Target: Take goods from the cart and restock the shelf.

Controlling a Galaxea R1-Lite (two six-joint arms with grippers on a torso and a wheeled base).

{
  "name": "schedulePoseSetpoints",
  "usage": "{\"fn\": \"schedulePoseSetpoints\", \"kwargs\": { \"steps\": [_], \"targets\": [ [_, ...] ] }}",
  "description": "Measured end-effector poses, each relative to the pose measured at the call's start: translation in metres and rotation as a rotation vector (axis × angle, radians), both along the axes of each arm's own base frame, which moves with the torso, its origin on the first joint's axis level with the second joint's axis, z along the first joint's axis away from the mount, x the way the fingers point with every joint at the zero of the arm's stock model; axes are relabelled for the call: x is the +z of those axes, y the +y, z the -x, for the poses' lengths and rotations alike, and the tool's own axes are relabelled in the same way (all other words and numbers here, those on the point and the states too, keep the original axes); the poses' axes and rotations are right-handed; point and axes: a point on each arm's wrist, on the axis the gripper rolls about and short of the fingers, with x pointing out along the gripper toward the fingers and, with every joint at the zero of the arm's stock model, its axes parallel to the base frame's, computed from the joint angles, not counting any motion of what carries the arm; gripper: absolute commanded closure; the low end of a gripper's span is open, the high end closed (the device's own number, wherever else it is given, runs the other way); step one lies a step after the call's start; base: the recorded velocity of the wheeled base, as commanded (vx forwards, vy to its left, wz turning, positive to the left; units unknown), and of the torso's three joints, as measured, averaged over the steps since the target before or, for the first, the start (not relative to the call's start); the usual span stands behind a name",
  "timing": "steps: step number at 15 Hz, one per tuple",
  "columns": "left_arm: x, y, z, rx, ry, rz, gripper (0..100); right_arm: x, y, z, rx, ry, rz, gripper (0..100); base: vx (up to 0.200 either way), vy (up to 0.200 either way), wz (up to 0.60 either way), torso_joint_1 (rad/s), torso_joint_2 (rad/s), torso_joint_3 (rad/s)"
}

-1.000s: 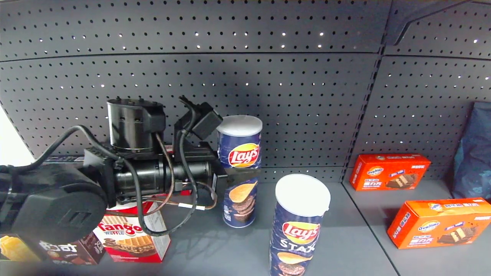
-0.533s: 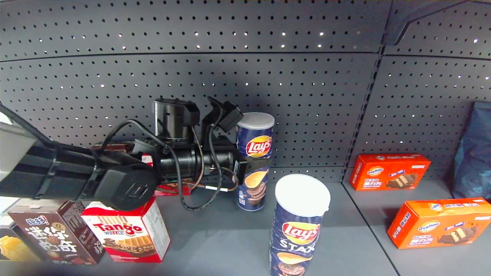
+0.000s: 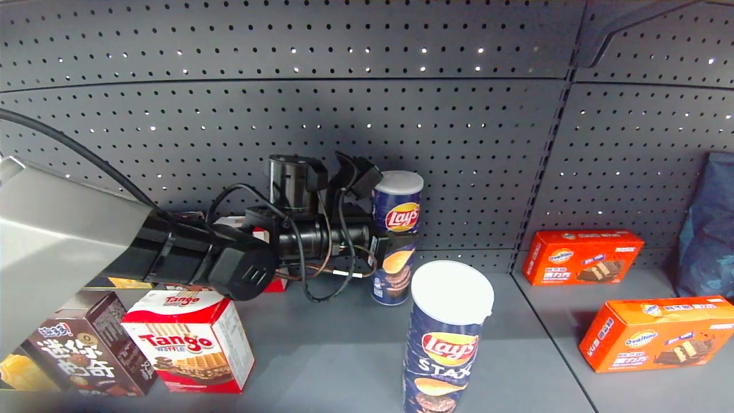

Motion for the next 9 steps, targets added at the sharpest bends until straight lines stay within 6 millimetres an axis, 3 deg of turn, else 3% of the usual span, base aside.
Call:
{"fn": "schedulePoseSetpoints", "kwargs": {
  "steps": [9],
  "targets": [
    [-0.016, -0.017, -0.015, -0.018, 0.011, -0.004, 100, 0.0, 0.0, 0.0, 0.0, 0.001, 0.0, 0, 0.0, 0.0, 0.0, 0.0, 0.0, 0.0]
  ]
}}
